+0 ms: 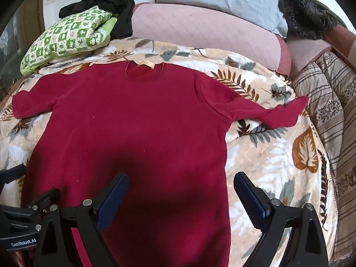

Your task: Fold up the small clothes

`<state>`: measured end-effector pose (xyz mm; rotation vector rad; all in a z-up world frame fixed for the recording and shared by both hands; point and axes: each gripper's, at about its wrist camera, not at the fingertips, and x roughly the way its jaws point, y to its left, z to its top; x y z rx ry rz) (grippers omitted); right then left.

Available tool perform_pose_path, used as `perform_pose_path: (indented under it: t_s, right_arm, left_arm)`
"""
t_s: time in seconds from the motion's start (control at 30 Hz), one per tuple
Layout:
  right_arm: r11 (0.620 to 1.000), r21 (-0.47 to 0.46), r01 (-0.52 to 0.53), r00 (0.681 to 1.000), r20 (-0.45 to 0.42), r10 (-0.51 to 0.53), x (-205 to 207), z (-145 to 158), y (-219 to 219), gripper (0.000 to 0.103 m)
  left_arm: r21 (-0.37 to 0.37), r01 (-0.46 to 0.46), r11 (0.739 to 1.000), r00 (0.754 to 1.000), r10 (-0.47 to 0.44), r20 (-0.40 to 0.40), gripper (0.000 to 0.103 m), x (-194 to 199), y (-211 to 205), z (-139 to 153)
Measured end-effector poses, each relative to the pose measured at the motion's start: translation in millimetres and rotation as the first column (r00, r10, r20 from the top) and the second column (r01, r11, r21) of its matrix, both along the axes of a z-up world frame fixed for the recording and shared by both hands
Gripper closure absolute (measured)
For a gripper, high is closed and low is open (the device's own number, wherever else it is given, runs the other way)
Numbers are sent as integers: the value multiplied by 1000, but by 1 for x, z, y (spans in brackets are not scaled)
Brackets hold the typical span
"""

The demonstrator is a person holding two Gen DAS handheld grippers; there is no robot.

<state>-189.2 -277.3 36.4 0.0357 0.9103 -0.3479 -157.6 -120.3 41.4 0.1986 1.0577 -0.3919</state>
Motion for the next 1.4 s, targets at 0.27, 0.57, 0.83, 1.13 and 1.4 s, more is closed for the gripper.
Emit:
perform_pose_path:
  t_s: [0.27, 0.57, 0.83, 1.13, 1.4]
  right_arm:
    - [1000, -16, 13, 1000, 9, -13, 1, -3, -3, 9]
    - [1000, -1, 9, 1000, -5, -9, 3, -6, -4, 9]
    - [1000, -12, 9, 1000, -5, -9, 5, -8, -4, 9]
    - [1000, 5, 5, 1000, -6, -5, 7, -10, -4, 9]
    - [1000, 27, 0, 1000, -6, 0, 13, -11, -3, 9]
  left_arm:
    - [9, 3, 1000, 1000, -3, -22, 1, -5, -6, -2]
    - [23, 12, 1000, 999, -11, -45, 1, -14, -11, -9]
    - [34, 29, 999, 999, -27, -44, 1, -19, -15, -11]
    - [39, 25, 999, 999, -24, -43, 1, -17, -16, -12]
    - [49, 14, 999, 999, -13, -36, 1, -9, -14, -13]
